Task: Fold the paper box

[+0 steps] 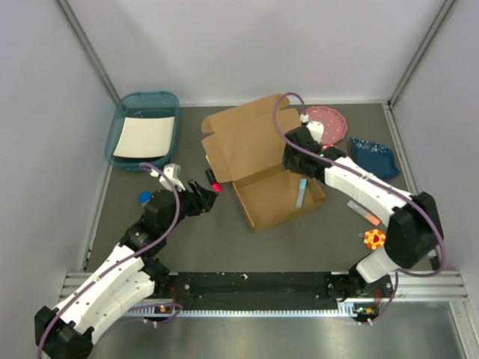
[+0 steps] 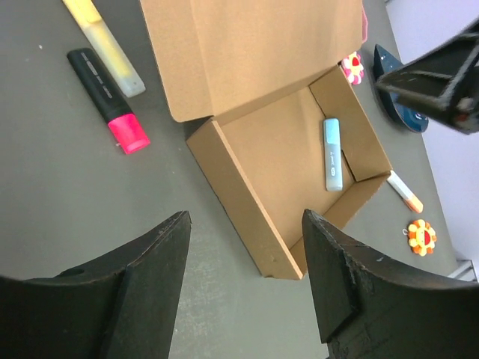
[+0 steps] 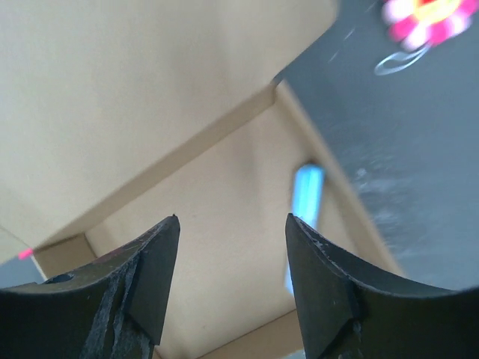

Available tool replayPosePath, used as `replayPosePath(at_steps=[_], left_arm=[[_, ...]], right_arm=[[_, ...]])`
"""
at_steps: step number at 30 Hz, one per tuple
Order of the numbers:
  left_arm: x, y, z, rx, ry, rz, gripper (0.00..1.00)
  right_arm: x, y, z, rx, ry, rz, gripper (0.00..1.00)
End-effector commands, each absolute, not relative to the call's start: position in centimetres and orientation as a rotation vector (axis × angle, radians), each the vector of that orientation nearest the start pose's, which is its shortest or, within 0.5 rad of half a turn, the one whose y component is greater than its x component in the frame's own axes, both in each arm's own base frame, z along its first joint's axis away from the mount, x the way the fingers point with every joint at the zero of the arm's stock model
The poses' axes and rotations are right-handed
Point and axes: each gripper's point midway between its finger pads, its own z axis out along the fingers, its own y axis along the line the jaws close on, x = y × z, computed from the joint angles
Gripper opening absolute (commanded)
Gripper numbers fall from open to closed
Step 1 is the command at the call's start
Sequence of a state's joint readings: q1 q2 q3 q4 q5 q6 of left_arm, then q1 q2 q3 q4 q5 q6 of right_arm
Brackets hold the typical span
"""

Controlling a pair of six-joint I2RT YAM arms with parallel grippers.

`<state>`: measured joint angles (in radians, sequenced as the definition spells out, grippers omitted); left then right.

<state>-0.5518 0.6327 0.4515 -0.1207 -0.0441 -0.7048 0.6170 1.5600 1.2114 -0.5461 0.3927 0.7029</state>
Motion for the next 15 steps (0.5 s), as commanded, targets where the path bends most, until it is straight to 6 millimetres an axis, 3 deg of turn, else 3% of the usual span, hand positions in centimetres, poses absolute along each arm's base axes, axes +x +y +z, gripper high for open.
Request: replayPosePath(at_steps=[1, 5, 6, 11, 15], left_arm=[[24.6, -16.0, 21.2, -0.18, 1.848, -0.762, 0.67], [24.8, -15.3, 21.3, -0.199, 1.825, -0.732, 0.67], [24.8, -15.1, 21.4, -0.204, 1.821, -0.724, 0.67], [24.9, -13.5, 22.6, -0.248, 1.776, -0.662, 0.68], [25.5, -11.7, 23.0, -0.313, 1.752, -0.572, 0.68]], right_arm=[[36.9, 13.7, 18.1, 0.265, 2.213, -0.019, 0.6], [37.2, 10.5, 16.3, 0.269, 2.193, -0.136, 0.59], [36.4, 9.8, 14.4, 0.288, 2.22, -0.143, 0.59], [35.5, 6.7, 12.1, 0.558, 2.181, 0.008, 0.54], [35.0, 6.4, 9.7, 0.643, 2.226, 0.037, 0.43]])
